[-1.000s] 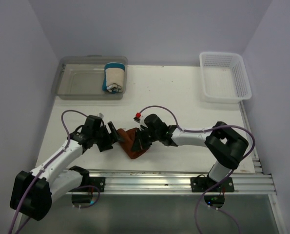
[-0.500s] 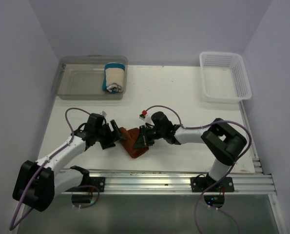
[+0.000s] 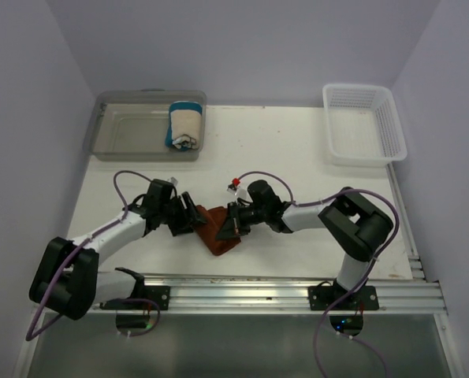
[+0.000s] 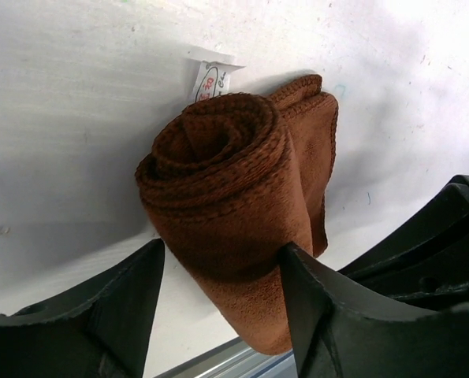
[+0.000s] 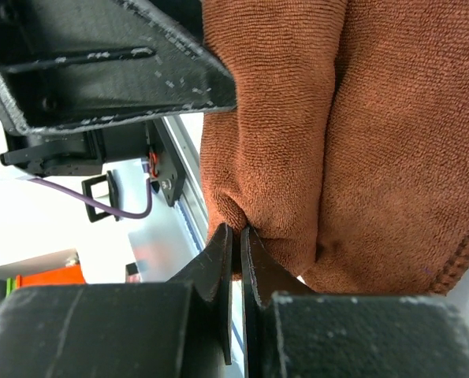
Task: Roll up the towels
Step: Roll the towel
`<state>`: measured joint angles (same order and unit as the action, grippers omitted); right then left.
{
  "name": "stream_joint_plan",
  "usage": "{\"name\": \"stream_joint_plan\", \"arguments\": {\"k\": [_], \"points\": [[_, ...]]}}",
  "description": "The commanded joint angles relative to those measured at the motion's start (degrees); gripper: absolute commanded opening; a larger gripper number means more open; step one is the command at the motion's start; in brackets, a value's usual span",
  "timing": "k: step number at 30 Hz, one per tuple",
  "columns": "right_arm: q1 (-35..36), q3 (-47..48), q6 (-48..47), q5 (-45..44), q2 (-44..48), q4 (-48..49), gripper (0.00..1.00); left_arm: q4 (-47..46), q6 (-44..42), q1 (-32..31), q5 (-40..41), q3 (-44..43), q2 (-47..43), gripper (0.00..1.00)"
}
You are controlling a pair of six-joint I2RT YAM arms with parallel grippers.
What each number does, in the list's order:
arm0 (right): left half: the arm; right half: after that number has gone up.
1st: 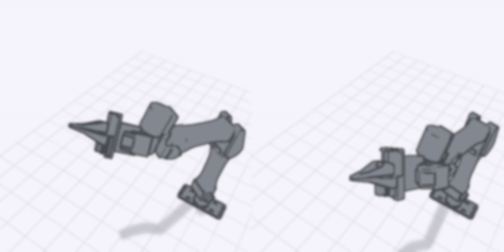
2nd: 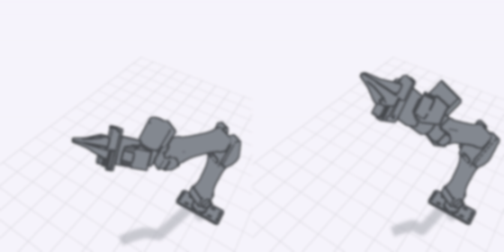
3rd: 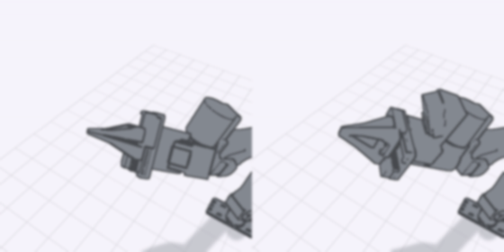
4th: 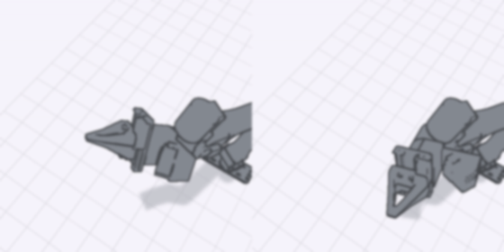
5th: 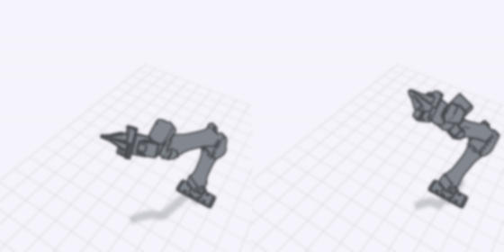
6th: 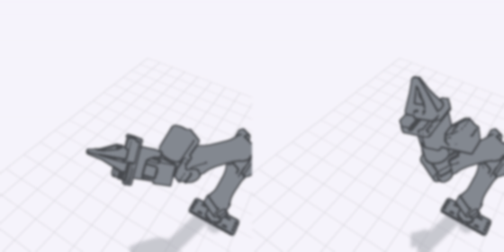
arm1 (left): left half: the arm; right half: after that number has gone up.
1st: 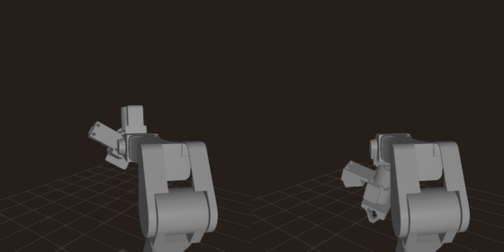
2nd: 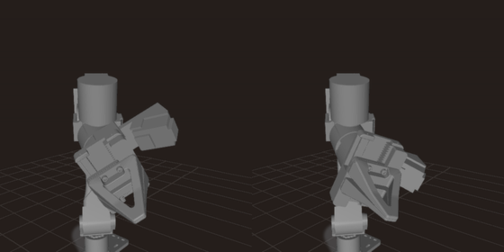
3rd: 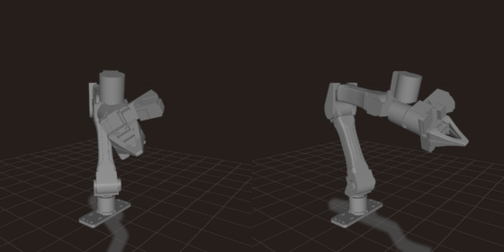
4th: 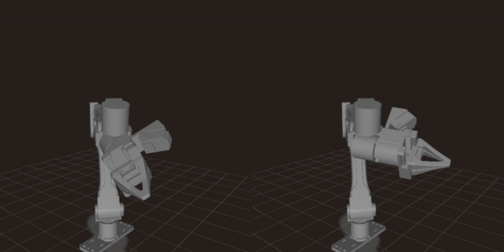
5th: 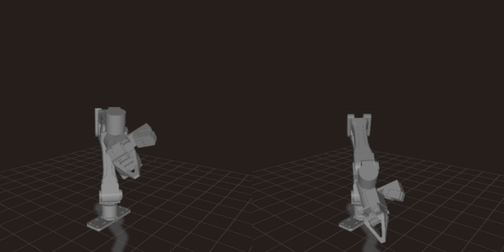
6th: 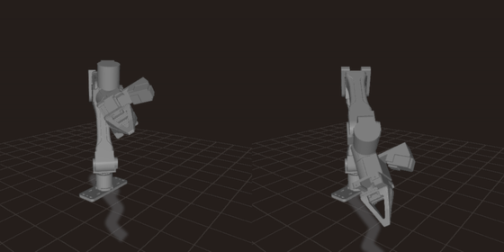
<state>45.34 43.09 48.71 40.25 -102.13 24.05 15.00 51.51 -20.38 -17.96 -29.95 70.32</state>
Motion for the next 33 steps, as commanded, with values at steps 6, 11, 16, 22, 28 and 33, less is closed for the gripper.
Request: {"name": "stream_joint_plan", "arguments": {"k": [6, 11, 16, 22, 28, 33], "points": [[-0.3, 0.7, -2.8, 0.5, -2.6, -2.9, 0.0, -6.9, 0.2, -1.4, 0.8, -4.1, 7.0, 0.47], [-0.3, 5.3, -12.7, -6.6, 0.5, -18.5, 0.0, -3.1, 1.3, -4.0, 4.3, -6.6, 8.7, 0.19], [-0.1, 9.7, -20.7, -22.3, 8.9, -34.9, 0.37, 4.0, 2.1, -5.1, 8.4, -8.1, 5.4, 0.01], [6.9, 15.7, -27.2, -40.8, 19.0, -47.6, 0.49, 11.4, 7.0, -5.8, 12.0, -7.1, -0.1, 0.0], [22.2, 23.3, -33.3, -61.1, 16.4, -54.4, 0.52, 13.6, 8.1, -7.1, 12.6, -8.0, -1.2, 0.0], [29.1, 26.3, -34.5, -66.1, 11.3, -54.2, 0.58, 13.0, 8.4, -7.5, 12.3, -7.7, -0.3, 0.0]]}}
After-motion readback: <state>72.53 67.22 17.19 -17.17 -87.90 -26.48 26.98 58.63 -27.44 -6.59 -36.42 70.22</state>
